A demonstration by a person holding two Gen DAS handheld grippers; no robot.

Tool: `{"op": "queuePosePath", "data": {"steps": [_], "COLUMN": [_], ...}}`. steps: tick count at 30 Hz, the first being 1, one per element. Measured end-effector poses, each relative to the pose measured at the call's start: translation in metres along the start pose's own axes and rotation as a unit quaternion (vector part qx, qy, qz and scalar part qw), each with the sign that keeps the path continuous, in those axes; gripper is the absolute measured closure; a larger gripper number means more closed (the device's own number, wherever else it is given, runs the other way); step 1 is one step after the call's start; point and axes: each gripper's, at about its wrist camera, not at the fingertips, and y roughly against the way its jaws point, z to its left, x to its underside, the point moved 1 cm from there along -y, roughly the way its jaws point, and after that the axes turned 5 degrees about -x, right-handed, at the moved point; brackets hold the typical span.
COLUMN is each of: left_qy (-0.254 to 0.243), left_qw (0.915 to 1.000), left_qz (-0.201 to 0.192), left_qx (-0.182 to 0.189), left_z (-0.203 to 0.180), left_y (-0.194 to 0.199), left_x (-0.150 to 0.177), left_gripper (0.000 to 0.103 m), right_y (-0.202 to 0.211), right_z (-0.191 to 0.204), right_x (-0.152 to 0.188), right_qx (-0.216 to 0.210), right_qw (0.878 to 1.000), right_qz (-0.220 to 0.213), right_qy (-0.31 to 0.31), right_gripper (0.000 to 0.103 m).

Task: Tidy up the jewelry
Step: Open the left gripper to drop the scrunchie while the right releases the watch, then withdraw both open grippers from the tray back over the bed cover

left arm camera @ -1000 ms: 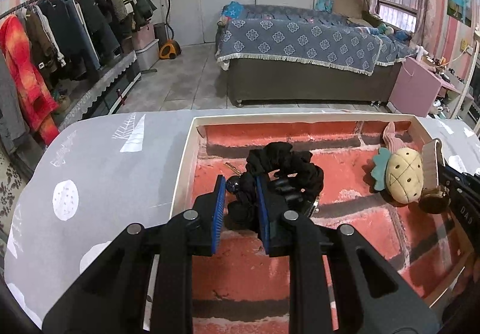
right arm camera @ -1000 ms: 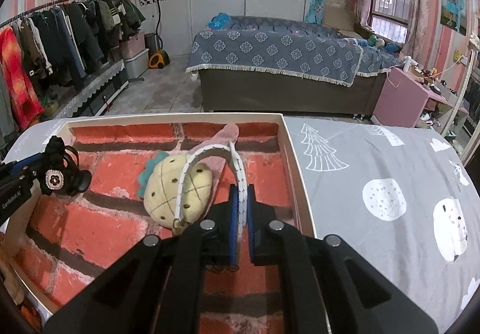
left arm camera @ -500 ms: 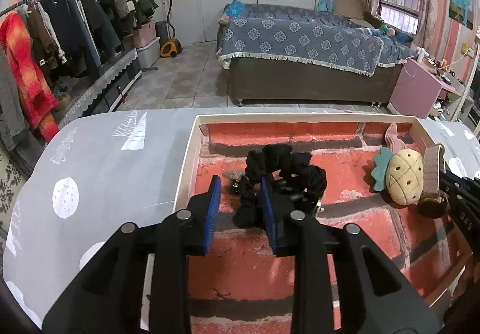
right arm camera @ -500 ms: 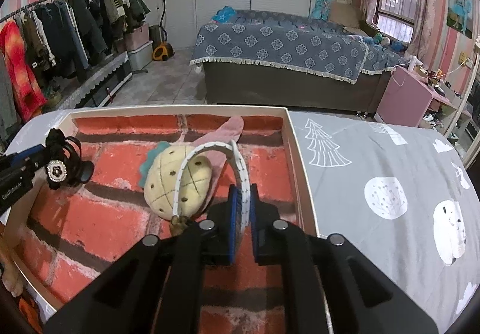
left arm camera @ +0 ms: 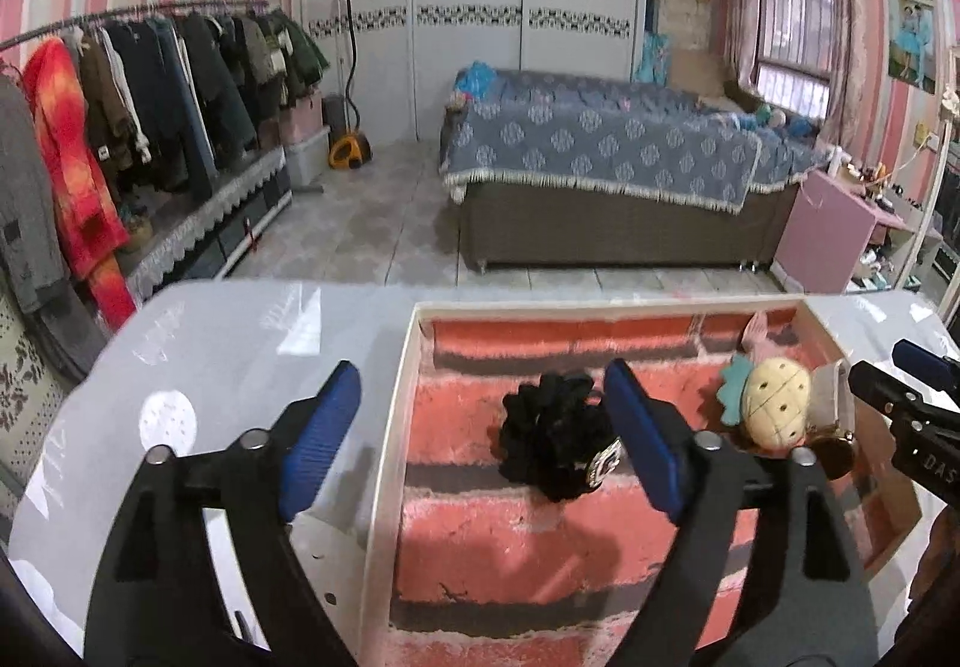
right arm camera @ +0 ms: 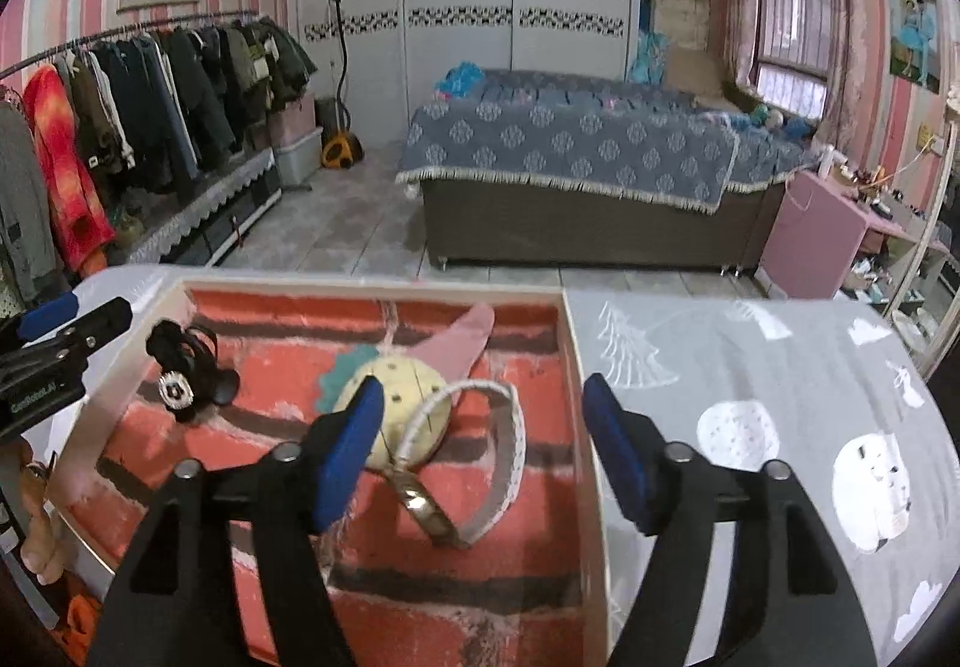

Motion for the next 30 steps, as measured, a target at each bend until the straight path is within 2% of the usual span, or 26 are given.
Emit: {"op": "queuePosePath", "data": {"steps": [2,7,13,17,23,30], "left_qy": [0.003,-0.004,0.003,0.000,-0.031,-0.040], "left_qw": [0.9998,0.9992,0.9989,0.9986,0.9970,0.9962], "left_qz": [-0.020,-0.040,-0.047,-0.052,-0.064,-0.067], "left_qx": [-0.002,-0.005,0.006,0.001,-0.029,-0.039], "left_z": [0.000,-0.003,0.004,0.010,0.023,0.050], "left_y": [0.010,0.028,0.054,0.077,0.120,0.158], "left_x": [-0.003,-0.011,-0.021,-0.025,-0.023,-0.010], "left_gripper": [0.014,0.006,0.005,0.005,0.005,0.005], "right_y": [0.006,0.019,0.044,0.072,0.105,0.128], "right_z": [-0.004,-0.010,-0.013,-0.009,0.002,0.010], "right_x": [-0.001,-0.007,-0.014,-0.016,-0.014,0.006], "right_qx": [0.008,0.019,0.010,0.027,0.047,0.061], "right_qw": [1.000,0.999,0.999,0.998,0.996,0.996], "right_qz": [-0.011,-0.032,-0.040,-0.061,-0.071,-0.059], "right_qy": [-0.002,-0.011,-0.024,-0.010,0.004,0.000], "right_gripper": [0.024,0.015,0.012,0.007,0.004,0.004]}}
